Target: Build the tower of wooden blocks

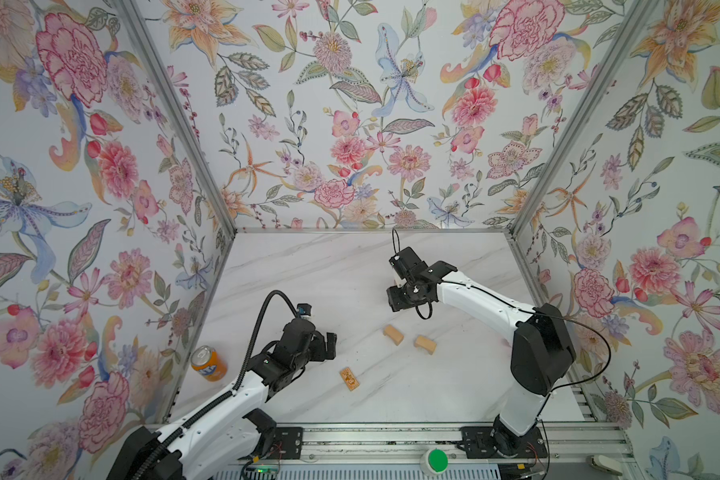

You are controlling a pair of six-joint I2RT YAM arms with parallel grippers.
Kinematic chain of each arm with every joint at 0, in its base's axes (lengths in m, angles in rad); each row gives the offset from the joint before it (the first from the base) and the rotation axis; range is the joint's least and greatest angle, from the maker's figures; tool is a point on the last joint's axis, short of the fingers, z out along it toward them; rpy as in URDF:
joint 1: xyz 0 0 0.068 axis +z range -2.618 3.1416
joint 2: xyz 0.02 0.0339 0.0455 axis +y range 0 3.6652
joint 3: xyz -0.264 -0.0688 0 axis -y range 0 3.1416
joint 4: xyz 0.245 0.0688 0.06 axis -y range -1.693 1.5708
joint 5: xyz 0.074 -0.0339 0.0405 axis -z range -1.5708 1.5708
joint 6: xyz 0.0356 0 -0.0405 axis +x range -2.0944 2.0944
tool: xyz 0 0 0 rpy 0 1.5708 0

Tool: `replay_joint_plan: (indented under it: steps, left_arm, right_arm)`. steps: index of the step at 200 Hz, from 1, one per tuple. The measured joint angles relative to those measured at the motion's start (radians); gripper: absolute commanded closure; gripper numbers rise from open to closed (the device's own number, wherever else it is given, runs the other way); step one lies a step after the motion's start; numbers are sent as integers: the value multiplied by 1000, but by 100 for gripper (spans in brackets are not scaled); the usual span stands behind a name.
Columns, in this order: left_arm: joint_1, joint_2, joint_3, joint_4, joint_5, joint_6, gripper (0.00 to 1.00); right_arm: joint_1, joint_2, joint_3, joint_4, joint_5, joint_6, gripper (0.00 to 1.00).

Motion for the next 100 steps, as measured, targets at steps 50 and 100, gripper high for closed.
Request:
replay_joint_plan:
  steps: [50, 100]
  left_arm:
    - [0, -53, 0, -4, 0, -1, 1]
    - [0, -119, -5, -13, 4, -13, 1]
  right_arm:
    - [4, -4, -2, 0, 1, 0, 42]
    - [24, -54, -43, -8, 4, 1, 42]
